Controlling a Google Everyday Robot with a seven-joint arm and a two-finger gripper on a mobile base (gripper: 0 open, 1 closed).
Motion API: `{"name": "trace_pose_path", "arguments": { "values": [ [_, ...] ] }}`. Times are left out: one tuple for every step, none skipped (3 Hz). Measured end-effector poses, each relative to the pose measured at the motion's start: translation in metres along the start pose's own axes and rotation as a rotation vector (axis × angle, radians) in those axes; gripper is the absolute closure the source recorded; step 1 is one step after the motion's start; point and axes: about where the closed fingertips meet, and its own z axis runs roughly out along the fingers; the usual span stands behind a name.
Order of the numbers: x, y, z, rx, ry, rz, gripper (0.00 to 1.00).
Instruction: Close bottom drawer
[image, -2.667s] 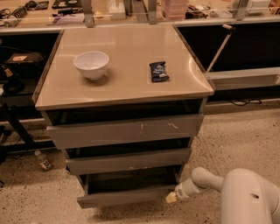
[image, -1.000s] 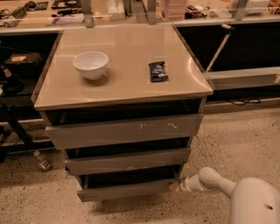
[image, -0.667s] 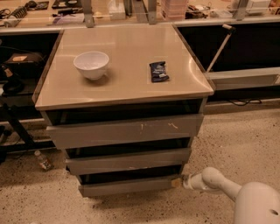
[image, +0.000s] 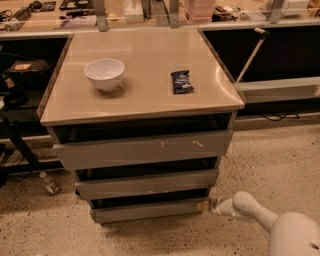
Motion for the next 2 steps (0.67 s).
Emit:
{"name": "trace_pose_path", "arguments": {
  "values": [
    [-0.0058,-0.001,0.008,0.002,-0.013,0.003,1.0],
    [-0.0151,0.0031,0.0124,0.012,-0.021,-0.016,1.0]
  ]
}}
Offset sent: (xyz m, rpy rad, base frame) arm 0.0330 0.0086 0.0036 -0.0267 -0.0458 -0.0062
